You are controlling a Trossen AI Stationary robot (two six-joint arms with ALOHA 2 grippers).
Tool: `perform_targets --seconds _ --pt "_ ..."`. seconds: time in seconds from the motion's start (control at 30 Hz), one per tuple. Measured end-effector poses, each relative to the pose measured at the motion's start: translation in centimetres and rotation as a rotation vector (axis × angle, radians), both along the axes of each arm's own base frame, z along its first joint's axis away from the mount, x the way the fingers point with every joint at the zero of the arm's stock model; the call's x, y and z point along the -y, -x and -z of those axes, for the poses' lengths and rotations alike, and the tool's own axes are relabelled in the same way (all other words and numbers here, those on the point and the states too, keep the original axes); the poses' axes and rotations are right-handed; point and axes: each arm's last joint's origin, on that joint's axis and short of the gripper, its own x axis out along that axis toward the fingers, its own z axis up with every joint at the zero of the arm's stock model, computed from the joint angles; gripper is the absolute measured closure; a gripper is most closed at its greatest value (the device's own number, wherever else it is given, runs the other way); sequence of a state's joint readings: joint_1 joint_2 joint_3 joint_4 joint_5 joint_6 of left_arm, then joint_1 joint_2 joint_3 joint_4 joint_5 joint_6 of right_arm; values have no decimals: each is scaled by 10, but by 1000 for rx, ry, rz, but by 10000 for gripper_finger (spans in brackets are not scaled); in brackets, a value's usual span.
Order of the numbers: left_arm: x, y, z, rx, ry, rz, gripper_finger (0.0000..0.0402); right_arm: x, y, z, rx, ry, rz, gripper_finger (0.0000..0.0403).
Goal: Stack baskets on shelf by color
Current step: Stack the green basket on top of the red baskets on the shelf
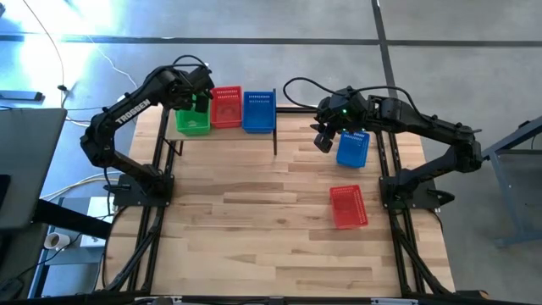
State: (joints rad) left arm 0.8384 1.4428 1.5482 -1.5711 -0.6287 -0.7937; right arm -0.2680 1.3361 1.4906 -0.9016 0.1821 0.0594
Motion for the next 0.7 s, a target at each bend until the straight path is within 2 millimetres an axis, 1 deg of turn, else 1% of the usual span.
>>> perform_targets --seconds 0.17,0.43,0.6,0.7 --pt "-4 -2 4 -10 -4 -26 330 0 0 0 1 -1 1 293" --pt "-14 -9 15 -64 22 -23 331 -1 1 1 -14 -12 -4 293" --pt "-11 -12 14 -69 26 8 331 -1 1 1 -17 -13 -4 293" --pt "-5 -11 9 -52 5 16 331 0 1 1 -12 -11 -4 293"
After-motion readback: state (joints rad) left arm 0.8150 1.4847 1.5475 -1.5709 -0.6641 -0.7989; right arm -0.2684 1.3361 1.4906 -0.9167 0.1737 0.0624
